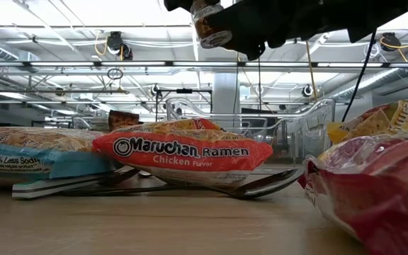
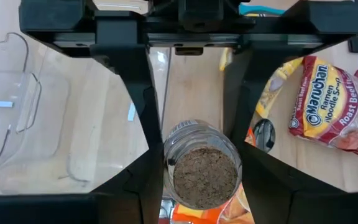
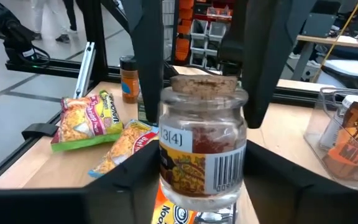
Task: Pick & Place Food Item
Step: Put the brown seasoning bottle into the top left transparent container
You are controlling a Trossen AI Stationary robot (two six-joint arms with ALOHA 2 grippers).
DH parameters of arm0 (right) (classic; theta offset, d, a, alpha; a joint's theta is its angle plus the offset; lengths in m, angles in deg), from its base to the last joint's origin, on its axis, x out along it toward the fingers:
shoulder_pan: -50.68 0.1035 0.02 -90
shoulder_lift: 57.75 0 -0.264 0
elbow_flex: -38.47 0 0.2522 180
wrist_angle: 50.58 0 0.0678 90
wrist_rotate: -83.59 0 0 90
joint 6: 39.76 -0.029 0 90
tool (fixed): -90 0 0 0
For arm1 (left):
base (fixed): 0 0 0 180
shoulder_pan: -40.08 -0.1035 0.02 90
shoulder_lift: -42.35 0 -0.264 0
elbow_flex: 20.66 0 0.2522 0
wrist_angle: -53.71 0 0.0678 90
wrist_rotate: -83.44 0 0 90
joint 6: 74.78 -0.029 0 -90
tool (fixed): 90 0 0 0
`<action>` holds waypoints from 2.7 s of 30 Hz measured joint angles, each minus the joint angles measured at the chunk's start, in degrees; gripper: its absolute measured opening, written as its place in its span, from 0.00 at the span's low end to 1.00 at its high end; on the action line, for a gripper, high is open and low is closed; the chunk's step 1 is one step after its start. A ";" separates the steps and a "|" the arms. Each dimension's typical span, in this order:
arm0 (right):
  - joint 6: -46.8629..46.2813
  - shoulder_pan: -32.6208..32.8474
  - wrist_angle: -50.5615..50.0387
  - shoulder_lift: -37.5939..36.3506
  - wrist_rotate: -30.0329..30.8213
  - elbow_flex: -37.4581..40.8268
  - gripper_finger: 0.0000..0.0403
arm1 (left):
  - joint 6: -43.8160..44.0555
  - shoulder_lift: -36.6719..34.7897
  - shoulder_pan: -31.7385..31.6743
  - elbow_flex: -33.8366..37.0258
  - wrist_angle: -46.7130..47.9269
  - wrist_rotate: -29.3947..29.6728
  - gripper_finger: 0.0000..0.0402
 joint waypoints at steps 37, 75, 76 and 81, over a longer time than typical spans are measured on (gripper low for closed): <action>1.08 -6.39 -1.74 -4.94 1.46 0.07 0.43 | -2.49 -11.41 3.37 10.06 -14.42 15.36 0.93; 4.69 -5.51 -0.07 -4.90 1.31 0.07 0.43 | 1.47 -10.08 -6.79 9.86 -11.38 -1.68 0.43; 5.12 -5.51 -0.07 -4.90 1.43 0.07 0.43 | 1.60 -10.12 -6.89 9.86 -11.52 -1.61 0.42; 4.64 -5.48 0.60 -4.92 3.63 -0.19 0.52 | 1.82 -12.22 -7.65 9.08 -10.25 -1.21 0.33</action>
